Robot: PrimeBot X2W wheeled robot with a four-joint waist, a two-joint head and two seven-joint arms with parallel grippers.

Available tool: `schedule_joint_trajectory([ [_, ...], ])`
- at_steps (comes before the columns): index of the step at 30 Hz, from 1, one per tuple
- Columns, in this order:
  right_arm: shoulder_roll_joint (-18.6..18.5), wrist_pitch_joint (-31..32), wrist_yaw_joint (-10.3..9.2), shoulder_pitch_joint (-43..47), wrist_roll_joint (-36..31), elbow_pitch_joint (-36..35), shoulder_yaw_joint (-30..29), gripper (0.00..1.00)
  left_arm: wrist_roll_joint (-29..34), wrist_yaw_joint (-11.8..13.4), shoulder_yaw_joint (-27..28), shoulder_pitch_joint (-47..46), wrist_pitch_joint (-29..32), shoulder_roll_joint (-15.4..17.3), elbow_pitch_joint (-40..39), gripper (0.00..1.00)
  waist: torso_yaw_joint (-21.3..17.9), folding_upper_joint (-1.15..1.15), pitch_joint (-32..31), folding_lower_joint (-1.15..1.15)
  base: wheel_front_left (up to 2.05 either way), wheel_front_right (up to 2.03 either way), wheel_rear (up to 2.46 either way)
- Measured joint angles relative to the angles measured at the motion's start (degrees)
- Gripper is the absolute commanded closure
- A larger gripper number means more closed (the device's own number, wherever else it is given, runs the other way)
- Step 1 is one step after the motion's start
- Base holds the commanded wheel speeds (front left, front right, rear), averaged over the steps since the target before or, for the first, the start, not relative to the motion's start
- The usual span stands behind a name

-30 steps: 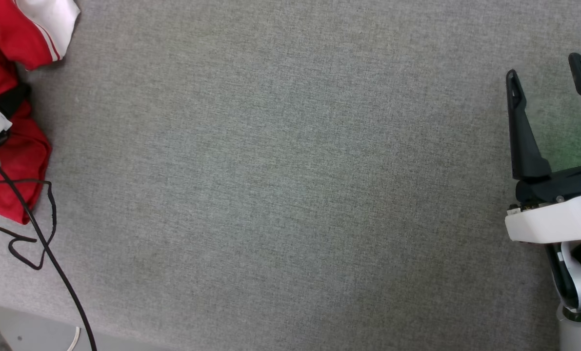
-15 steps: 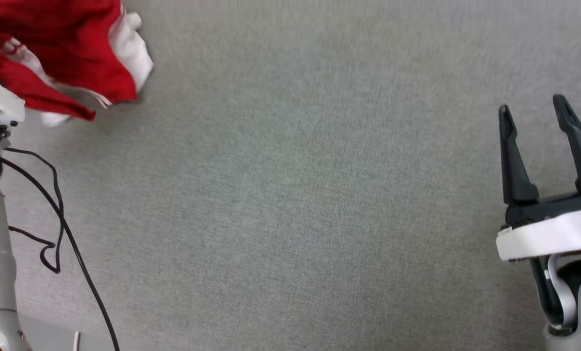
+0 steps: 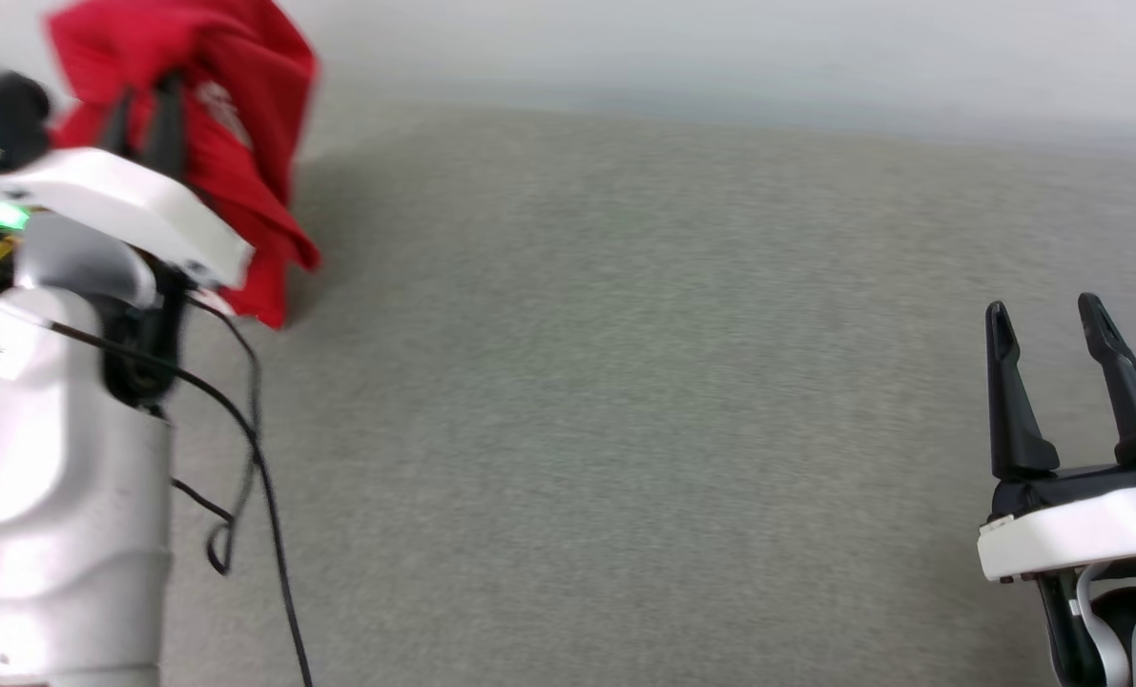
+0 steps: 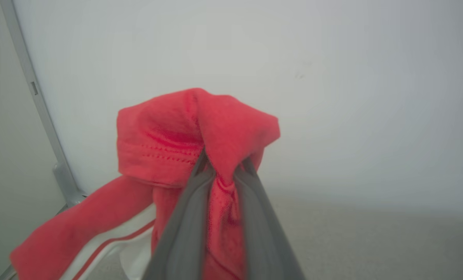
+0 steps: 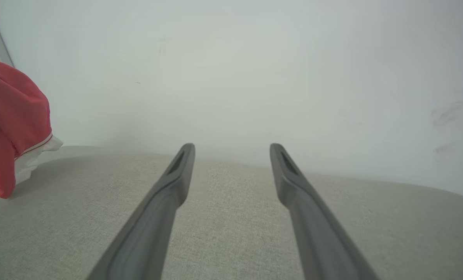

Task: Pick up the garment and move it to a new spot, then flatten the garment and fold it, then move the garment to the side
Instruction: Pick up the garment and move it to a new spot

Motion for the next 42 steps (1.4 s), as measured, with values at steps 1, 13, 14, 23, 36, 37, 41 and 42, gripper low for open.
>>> schedule_joint_trajectory([
  [1,0.01,-0.19,0.00,0.03,0.41,0.03,0.04,0.00,-0.27,-0.23,-0.91,0.87,1.53,-0.47,-1.02,1.00,-0.94,0.00,-0.28,0.00,0.00,0.00,0.00],
  [13,0.02,-3.52,0.00,0.89,4.86,3.24,0.14,0.00,-2.58,-1.85,-20.40,10.05,15.27,-8.26,-16.05,1.00,-15.45,0.00,0.42,0.01,0.00,0.00,0.00],
  [14,0.03,-3.78,0.00,0.87,5.09,3.45,0.16,0.00,-2.68,-1.93,-22.62,10.86,16.00,-8.60,-16.03,1.00,-16.35,0.00,0.77,0.01,0.00,0.00,0.00],
  [23,0.02,-5.67,0.00,0.46,6.59,5.61,0.01,0.00,-6.01,-2.08,-40.49,18.77,17.97,-8.78,-14.62,1.00,-20.85,0.00,4.77,0.02,0.00,0.00,0.00],
  [36,0.05,-4.66,0.00,-0.44,4.25,5.58,-0.30,0.00,-7.00,-2.07,-48.83,20.43,11.16,-8.91,-11.20,0.00,-15.66,0.00,3.59,0.03,0.00,0.00,0.00],
  [37,0.04,-4.32,0.00,-0.36,3.97,5.57,-0.37,0.00,-6.59,-2.00,-48.60,20.25,9.45,-9.18,-11.36,0.00,-15.28,0.00,2.99,0.03,0.00,0.00,0.00],
  [41,0.05,-3.33,0.00,0.86,3.00,5.06,-0.30,0.00,-5.03,-0.75,-47.31,20.01,2.46,-9.80,-12.29,0.00,-13.88,0.00,0.12,0.02,0.00,0.00,0.00],
  [42,0.05,-3.02,0.00,1.40,2.94,4.99,-0.37,0.00,-4.77,-0.26,-46.92,20.02,0.98,-9.84,-12.43,0.00,-13.53,0.00,-0.61,0.02,0.00,0.00,0.00],
])
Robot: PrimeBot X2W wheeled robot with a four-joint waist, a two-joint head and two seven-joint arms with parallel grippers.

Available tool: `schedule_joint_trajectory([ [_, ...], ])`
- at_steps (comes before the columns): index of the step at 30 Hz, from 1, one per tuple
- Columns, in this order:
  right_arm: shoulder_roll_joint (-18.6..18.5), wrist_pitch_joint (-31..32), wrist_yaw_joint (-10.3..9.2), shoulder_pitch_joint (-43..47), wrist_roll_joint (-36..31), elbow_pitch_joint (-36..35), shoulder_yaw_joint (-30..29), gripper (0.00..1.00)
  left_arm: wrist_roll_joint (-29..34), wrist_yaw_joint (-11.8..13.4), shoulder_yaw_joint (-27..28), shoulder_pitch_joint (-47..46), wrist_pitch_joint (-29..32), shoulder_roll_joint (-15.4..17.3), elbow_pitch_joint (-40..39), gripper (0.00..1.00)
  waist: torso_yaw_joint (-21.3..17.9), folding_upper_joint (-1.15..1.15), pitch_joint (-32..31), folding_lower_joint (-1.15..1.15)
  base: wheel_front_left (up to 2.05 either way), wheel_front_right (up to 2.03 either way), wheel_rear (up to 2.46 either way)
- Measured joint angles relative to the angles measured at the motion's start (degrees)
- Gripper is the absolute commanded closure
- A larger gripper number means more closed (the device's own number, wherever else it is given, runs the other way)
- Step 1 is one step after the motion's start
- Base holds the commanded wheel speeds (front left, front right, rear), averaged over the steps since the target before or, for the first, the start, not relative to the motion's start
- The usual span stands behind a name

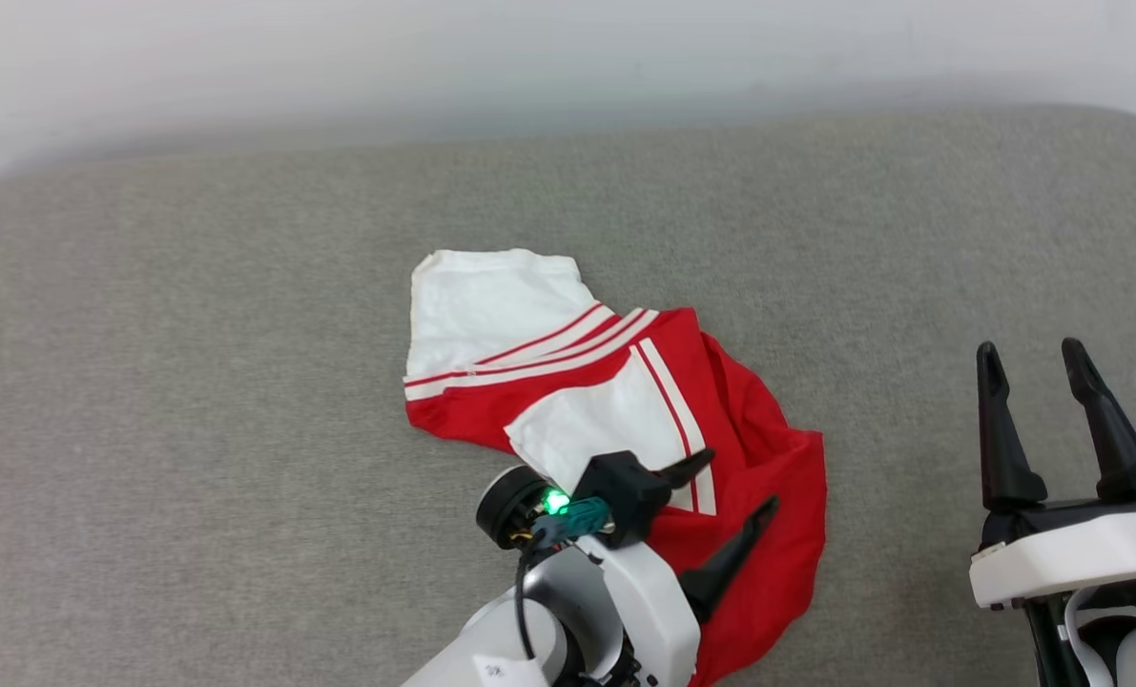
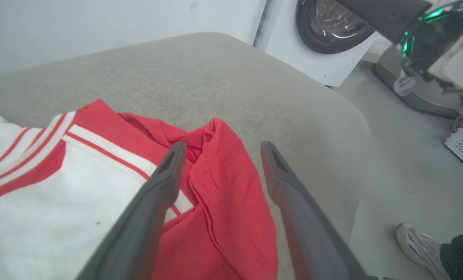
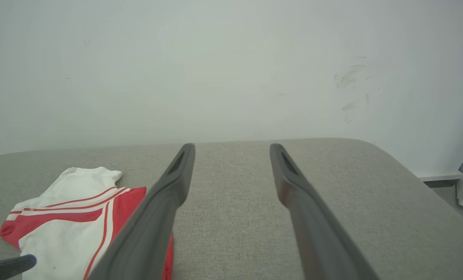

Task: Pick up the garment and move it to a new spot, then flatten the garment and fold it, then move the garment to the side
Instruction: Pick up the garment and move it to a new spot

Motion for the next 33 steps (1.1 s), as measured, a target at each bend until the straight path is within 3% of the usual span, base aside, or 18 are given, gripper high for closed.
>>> schedule_joint_trajectory([
  [3,-0.01,0.96,0.00,1.02,-0.46,-0.54,-0.04,0.00,0.64,1.42,1.42,0.72,-4.79,-0.14,-0.52,0.00,1.16,0.00,-2.03,0.00,0.00,0.00,0.00],
  [10,0.00,2.89,0.00,4.02,-0.98,-1.92,0.29,0.00,1.66,8.23,8.12,2.80,-14.43,1.46,-0.46,0.00,3.86,0.00,-5.42,0.00,0.00,0.00,0.00],
  [19,0.00,4.72,0.00,7.11,-1.42,-2.97,0.10,0.00,0.69,16.11,19.48,9.73,-17.78,6.47,-3.18,0.00,5.93,0.00,-8.99,-0.01,0.00,0.00,0.00],
  [26,0.00,5.68,0.00,8.76,-1.47,-4.02,0.46,0.00,0.34,17.41,25.65,16.23,-17.94,11.22,-7.22,0.00,6.96,0.00,-10.78,-0.01,0.00,0.00,0.00],
  [33,0.00,6.23,0.00,9.63,-1.45,-4.57,0.88,0.00,0.49,17.42,27.42,19.76,-17.94,13.76,-9.92,0.00,7.18,0.00,-11.15,-0.01,0.00,0.00,0.00],
])
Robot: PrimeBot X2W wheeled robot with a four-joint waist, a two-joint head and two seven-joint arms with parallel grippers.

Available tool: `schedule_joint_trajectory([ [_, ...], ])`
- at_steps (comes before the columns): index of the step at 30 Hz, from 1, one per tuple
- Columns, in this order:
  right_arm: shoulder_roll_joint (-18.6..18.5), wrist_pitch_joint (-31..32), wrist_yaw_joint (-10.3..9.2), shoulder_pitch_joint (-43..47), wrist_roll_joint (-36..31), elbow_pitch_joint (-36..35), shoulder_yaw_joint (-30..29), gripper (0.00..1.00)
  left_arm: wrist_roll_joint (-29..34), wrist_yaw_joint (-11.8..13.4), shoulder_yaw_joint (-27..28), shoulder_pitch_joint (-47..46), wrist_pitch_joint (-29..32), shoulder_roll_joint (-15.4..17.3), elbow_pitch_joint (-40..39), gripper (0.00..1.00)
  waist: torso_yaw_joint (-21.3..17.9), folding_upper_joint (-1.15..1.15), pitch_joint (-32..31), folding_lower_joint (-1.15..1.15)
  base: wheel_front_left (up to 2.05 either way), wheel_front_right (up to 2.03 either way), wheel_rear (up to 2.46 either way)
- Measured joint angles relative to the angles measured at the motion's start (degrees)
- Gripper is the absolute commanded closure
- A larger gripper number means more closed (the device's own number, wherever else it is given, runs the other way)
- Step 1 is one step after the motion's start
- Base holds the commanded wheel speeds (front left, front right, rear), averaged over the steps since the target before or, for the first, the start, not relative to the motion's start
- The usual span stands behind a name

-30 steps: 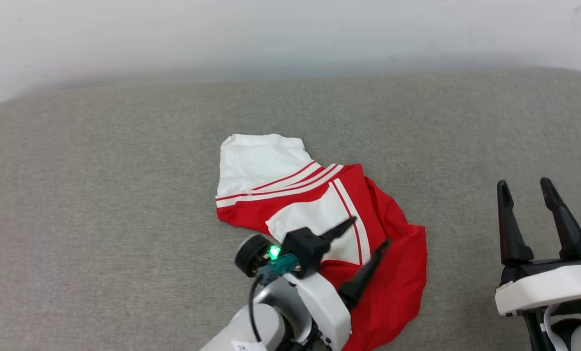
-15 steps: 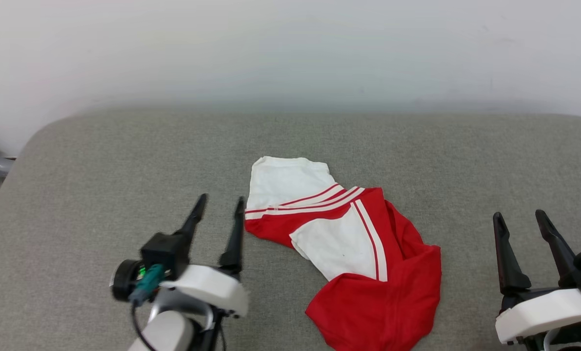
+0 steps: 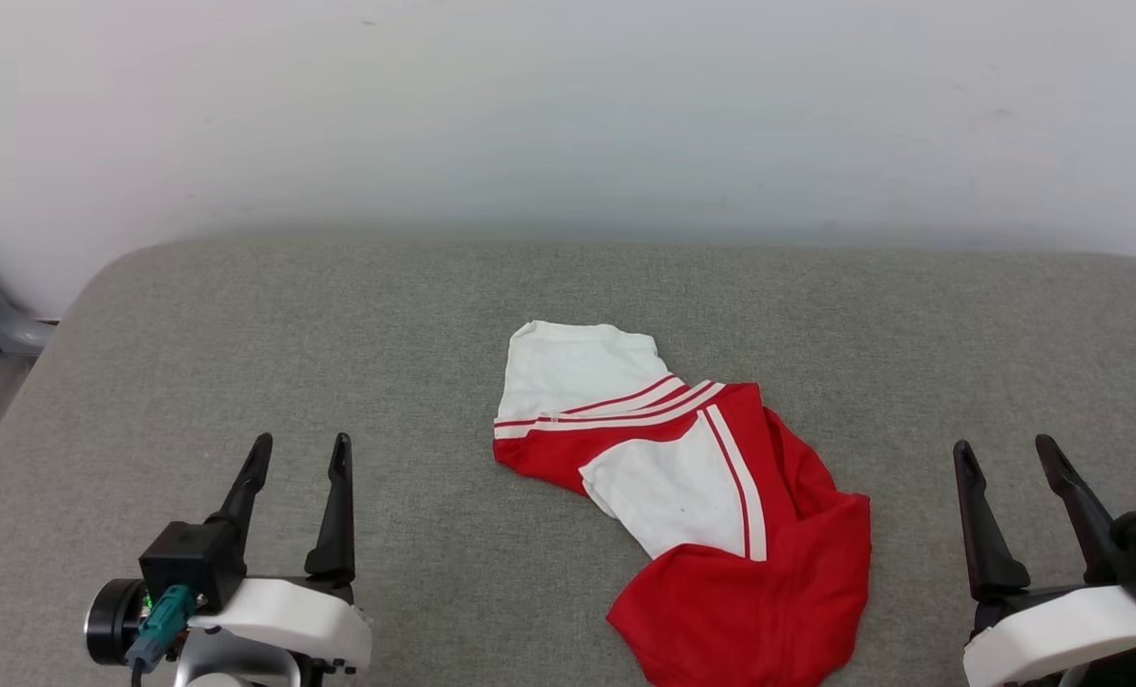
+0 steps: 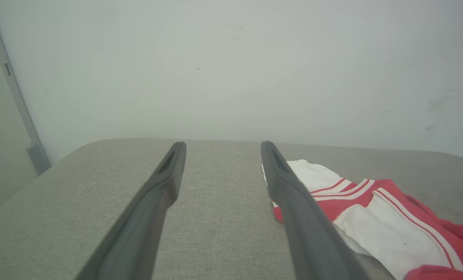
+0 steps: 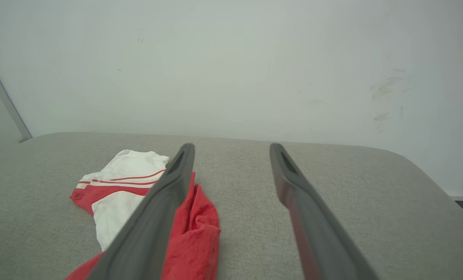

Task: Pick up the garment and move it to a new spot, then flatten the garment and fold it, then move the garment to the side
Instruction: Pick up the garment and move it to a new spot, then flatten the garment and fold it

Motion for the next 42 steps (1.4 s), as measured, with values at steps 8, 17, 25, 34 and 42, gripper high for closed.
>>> schedule_joint_trajectory([
  [8,0.00,0.15,0.00,0.25,0.05,-0.12,-0.14,0.00,-0.36,-0.24,0.12,0.73,0.00,0.36,-0.62,0.00,-0.13,0.00,0.27,0.00,0.00,0.00,0.00],
  [17,0.00,0.42,0.00,0.19,0.03,-0.44,-0.86,0.00,-0.90,-1.76,-2.68,-0.97,5.21,0.36,-0.01,0.00,0.05,0.00,1.06,0.00,0.00,0.00,0.00],
  [25,0.00,0.13,0.00,-2.21,-0.18,-0.63,0.27,0.00,-2.68,-7.43,-10.70,-11.34,20.23,-2.54,2.98,0.00,-0.37,0.00,4.96,0.01,0.00,0.00,0.00],
  [34,0.00,-1.44,0.00,-5.42,1.08,0.99,1.27,0.00,-3.27,-13.03,-18.14,-21.26,32.95,-5.59,10.28,0.00,-3.55,0.00,10.85,0.01,0.00,0.00,0.00],
  [42,0.00,-3.32,0.00,-7.45,2.24,2.63,2.27,0.00,-1.34,-17.01,-24.26,-27.83,40.19,-6.59,16.95,0.00,-7.07,0.00,15.83,0.01,0.00,0.00,0.00],
])
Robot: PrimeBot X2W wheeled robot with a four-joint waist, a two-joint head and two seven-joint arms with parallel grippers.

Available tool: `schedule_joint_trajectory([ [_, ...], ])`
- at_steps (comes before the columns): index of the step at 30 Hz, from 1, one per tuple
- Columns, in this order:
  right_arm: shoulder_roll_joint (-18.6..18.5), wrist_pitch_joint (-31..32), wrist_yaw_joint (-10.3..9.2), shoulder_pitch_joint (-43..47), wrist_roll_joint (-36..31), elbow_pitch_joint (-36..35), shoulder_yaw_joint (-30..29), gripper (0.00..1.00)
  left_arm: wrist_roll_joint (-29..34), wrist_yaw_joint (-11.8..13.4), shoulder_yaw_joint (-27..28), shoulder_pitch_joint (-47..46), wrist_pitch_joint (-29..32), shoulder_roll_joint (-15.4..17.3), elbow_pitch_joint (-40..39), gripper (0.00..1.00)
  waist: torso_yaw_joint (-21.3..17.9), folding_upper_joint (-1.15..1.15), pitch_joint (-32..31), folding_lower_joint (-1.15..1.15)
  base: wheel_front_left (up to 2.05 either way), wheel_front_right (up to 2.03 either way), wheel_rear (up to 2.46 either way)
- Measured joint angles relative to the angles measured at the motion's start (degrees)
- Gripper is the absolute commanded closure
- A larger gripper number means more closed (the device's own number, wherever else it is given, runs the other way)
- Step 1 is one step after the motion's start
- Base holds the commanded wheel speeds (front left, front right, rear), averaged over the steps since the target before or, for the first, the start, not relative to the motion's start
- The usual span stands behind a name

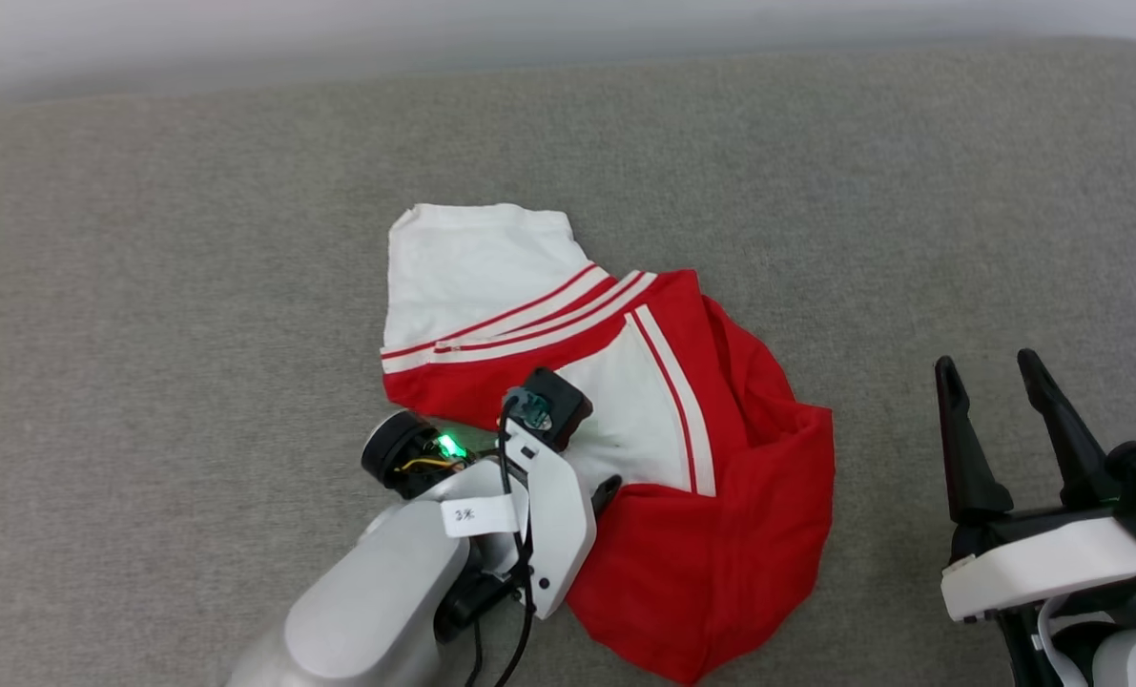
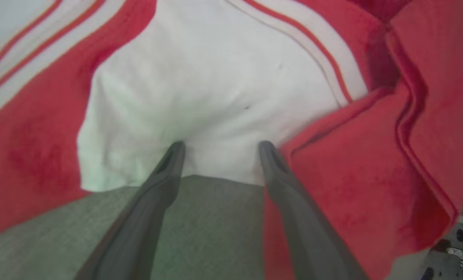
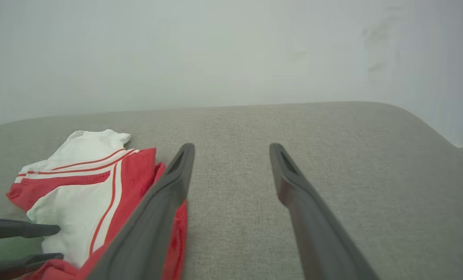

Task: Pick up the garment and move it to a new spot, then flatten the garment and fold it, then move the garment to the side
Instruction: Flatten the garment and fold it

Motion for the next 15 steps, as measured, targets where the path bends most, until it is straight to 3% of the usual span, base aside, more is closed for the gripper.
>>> schedule_joint_trajectory([
  [3,-0.01,-0.66,0.00,-0.96,0.69,0.63,0.20,0.00,0.16,-0.93,-1.91,-2.14,2.75,0.22,2.35,0.00,-1.12,0.00,1.60,0.00,0.00,0.00,0.00],
  [6,-0.01,-1.47,0.00,-1.81,0.93,1.81,0.27,0.00,-0.19,-1.49,-3.65,-4.13,5.21,0.68,3.37,1.00,-2.09,0.00,2.76,0.00,0.00,0.00,0.00],
  [15,0.00,-2.50,0.00,-2.29,1.33,4.36,-0.87,0.00,1.08,-1.63,-5.47,-5.22,0.82,2.56,1.52,1.00,-1.59,0.00,2.06,0.00,0.00,0.00,0.00],
])
